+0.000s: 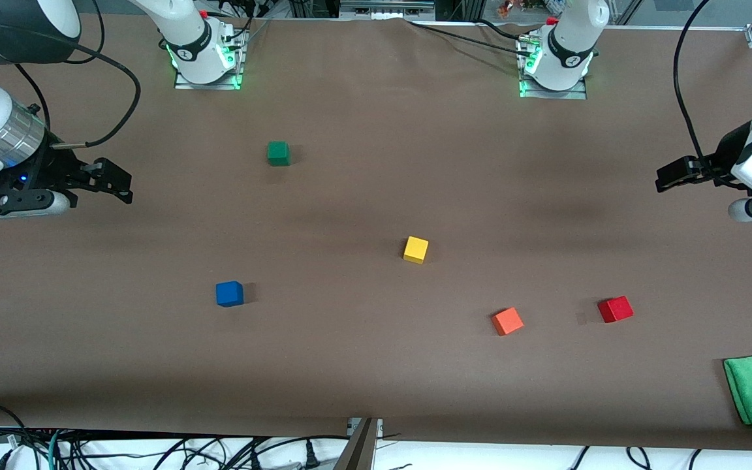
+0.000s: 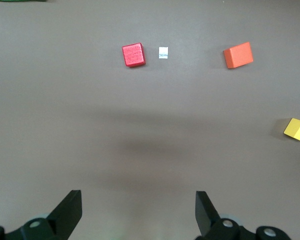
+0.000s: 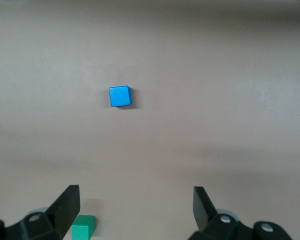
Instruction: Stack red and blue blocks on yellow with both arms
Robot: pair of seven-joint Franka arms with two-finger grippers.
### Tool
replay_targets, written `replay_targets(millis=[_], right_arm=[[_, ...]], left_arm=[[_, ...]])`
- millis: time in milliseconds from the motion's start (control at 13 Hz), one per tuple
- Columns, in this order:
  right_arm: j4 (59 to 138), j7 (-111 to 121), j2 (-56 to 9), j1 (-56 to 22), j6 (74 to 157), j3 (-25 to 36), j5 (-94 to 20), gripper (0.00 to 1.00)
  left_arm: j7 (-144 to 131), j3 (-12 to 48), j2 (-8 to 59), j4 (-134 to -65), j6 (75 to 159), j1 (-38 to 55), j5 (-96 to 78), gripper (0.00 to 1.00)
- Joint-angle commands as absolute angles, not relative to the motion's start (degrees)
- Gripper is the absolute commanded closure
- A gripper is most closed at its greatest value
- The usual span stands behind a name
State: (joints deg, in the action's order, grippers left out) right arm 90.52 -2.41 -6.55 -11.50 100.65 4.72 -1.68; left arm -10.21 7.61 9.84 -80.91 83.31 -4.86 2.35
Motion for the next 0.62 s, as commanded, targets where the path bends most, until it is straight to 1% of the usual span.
replay_targets(millis=[0,231,385,462,538], right_arm=[[89.38,-2.99,-7.03,-11.34,100.37,4.39,-1.41,0.0],[89.38,-2.99,-6.94,-11.34,100.46,4.39,-1.41,0.0],[89.38,-2.99,-6.94,-11.34,100.46,4.39,-1.41,0.0],[89.38,-2.99,-6.94,-11.34,100.37,4.39,-1.41,0.0],[89.38,-2.99,-7.03,-11.34,100.46,4.39,-1.41,0.0]], left_arm=[[-10.28,7.82,10.55,-79.19,83.06,-4.84,1.93,0.0],[-10.28,7.65,14.75,-75.16,82.71,-5.27,1.5,0.0],[-10.02,7.65,16.34,-75.23,83.32,-5.45,1.85,0.0],[-10.63,7.3,18.44,-75.15,83.84,-5.62,1.85,0.0],[-10.72,6.95,20.37,-75.23,86.46,-6.67,1.85,0.0]])
